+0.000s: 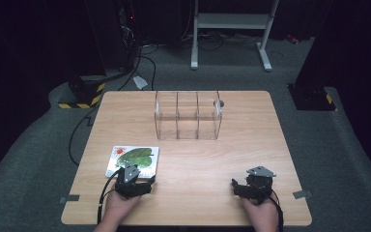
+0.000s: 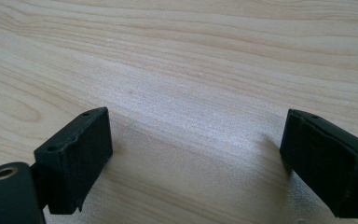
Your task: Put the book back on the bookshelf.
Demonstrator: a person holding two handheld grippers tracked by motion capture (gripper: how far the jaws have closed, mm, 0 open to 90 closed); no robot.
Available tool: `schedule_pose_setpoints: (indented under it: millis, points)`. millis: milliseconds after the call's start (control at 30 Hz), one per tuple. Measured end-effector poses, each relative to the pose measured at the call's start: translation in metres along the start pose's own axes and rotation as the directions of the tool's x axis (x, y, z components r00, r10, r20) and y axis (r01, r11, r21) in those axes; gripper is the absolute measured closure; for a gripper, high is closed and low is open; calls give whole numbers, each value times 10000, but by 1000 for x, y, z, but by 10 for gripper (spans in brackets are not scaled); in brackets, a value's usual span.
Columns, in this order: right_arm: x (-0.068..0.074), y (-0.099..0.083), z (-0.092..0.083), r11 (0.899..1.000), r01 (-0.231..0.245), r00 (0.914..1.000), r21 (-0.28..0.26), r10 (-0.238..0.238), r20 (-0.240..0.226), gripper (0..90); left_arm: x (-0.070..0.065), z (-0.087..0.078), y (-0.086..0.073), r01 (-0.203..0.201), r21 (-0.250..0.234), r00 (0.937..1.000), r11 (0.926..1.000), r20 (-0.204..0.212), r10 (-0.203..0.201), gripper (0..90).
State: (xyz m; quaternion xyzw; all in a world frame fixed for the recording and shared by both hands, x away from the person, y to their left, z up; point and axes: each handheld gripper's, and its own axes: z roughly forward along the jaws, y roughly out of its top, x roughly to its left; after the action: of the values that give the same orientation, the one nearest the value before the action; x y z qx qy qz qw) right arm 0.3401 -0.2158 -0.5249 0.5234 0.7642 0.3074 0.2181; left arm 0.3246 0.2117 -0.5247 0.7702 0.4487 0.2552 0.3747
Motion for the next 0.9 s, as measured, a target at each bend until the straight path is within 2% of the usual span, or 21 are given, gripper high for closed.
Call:
schedule_pose_setpoints:
  millis: [333,700,800,900]
  points:
    - [0,0,0,10000,21,10000,-18,-21,5,90,-1,1,0,-151,114,9999,9998,68,150,195]
    - [-1,0,0,10000,-87,9999,-36,87,56,97,-1,0,1,-158,149,9999,9998,57,157,204]
    - [-1,0,0,10000,-88,9999,-35,88,57,97,0,0,2,-41,139,9999,9999,166,39,220]
    - [-1,0,0,9999,-102,9999,-33,103,56,97,1,-1,4,-125,242,9998,9996,157,121,234]
